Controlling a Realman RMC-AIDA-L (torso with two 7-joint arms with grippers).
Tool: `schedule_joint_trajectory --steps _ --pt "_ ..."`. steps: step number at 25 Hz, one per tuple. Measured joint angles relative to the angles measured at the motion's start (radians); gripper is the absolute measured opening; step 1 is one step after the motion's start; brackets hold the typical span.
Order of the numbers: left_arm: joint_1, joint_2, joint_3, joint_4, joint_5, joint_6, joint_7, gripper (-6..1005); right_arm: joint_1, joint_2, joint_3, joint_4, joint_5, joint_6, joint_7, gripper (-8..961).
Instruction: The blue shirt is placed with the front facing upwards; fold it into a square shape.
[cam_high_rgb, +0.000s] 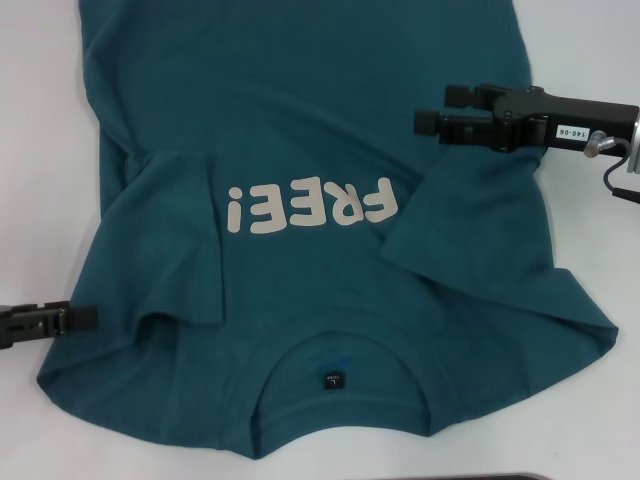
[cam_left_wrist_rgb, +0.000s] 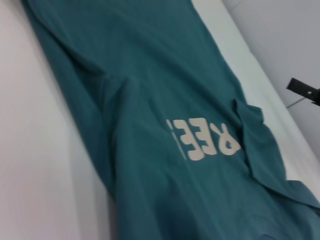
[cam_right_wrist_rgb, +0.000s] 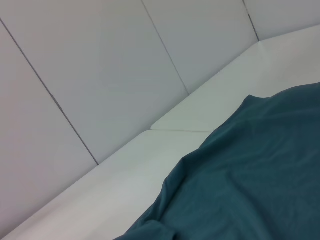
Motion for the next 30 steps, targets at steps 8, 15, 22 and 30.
schedule_joint_trajectory --steps 8,15,22,30 --pt "-0.009 0.012 -0.01 0.005 0.051 -0.061 -0.014 807 0.002 0.0 -0.002 0.0 0.002 -0.001 0.001 938" --pt "-0.013 0.012 -0.016 0.008 0.082 -0.063 -0.016 805 0.007 -0.001 -0.002 0.0 0.003 0.0 0.011 938" --pt "-0.013 0.012 -0.015 0.009 0.116 -0.054 -0.025 802 0.007 -0.003 -0.002 0.0 0.004 0.002 0.012 938" --pt "-0.012 0.011 -0.01 0.011 0.144 -0.038 -0.027 799 0.008 -0.003 -0.002 0.0 0.004 0.005 0.012 938"
